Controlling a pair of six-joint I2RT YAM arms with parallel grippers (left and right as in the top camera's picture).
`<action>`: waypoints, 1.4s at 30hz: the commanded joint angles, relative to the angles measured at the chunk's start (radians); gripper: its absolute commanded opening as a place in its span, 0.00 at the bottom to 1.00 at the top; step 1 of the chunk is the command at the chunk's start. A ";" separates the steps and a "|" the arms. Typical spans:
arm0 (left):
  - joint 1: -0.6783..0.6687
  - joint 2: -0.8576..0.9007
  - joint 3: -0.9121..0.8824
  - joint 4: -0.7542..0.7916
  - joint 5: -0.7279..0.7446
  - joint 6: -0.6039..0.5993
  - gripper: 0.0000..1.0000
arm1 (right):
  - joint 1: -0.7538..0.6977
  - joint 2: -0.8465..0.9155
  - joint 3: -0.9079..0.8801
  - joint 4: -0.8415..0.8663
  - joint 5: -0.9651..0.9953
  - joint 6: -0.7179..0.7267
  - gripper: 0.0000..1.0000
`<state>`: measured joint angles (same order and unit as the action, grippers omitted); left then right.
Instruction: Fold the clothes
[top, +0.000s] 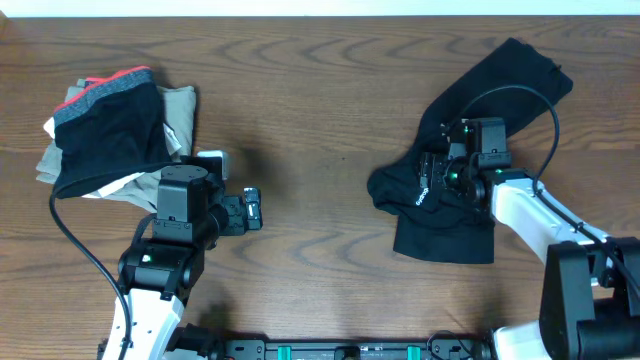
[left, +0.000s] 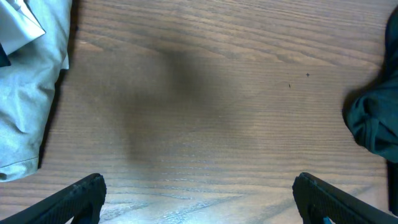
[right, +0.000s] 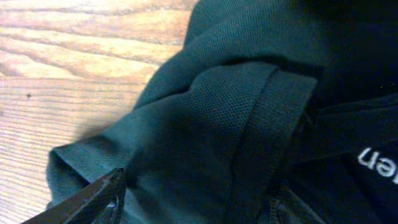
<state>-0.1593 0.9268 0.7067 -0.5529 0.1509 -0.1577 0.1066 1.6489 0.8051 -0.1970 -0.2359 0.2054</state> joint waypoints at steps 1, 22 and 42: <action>-0.004 0.000 0.022 0.001 -0.001 -0.005 0.98 | -0.008 0.051 0.012 -0.004 -0.003 0.021 0.72; -0.004 0.000 0.022 0.001 -0.001 -0.005 0.98 | 0.105 -0.275 0.050 -0.078 0.051 0.064 0.01; -0.004 0.000 0.022 0.002 -0.001 -0.005 0.98 | 0.342 0.031 0.166 0.501 0.127 0.199 0.99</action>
<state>-0.1593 0.9268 0.7074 -0.5522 0.1509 -0.1577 0.4656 1.6417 0.9066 0.3309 -0.1356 0.3775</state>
